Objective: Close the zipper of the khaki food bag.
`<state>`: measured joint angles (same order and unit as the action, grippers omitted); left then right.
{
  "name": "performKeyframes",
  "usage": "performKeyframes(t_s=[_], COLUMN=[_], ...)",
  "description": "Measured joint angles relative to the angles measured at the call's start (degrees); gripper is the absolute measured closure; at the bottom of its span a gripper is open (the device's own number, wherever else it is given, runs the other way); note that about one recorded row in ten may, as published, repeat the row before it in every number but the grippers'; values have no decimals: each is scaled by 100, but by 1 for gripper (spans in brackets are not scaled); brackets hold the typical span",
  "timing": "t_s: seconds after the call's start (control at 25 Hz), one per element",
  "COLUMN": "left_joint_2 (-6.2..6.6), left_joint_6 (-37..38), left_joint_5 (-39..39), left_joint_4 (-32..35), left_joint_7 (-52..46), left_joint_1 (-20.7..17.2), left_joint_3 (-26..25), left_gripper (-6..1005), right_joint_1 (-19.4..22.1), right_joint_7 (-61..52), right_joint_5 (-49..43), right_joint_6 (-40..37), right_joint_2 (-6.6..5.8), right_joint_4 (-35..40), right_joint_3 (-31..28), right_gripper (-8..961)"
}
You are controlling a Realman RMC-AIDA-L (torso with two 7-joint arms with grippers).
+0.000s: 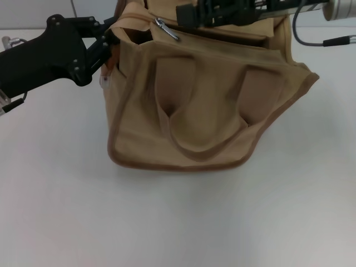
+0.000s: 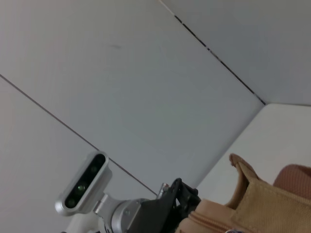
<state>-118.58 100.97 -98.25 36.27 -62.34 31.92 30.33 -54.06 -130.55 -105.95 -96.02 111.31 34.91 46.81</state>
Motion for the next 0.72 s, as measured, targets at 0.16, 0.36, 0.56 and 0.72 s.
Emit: performKeyframes(t_s=[0.16, 0.36, 0.56, 0.72], left_joint_2=[2, 2, 2, 2], left_joint_6=[-4, -11, -20, -27], left_joint_5=[0, 0, 0, 0], left_joint_4=[-65, -67, -72, -76], left_joint_7=[7, 10, 11, 11], left_joint_1=[32, 42, 69, 76], left_joint_3=[0, 0, 0, -2], left_gripper=[913, 913, 913, 912], right_joint_1=[-62, -121, -222, -234], right_joint_7=[-60, -131, -277, -323], right_joint_5=[-22, -25, -30, -31], right_joint_6=[24, 105, 155, 155], right_joint_2=[24, 29, 45, 47], right_joint_4=[2, 2, 37, 39], right_joint_3=[83, 127, 376, 410], right_gripper=[528, 531, 534, 533])
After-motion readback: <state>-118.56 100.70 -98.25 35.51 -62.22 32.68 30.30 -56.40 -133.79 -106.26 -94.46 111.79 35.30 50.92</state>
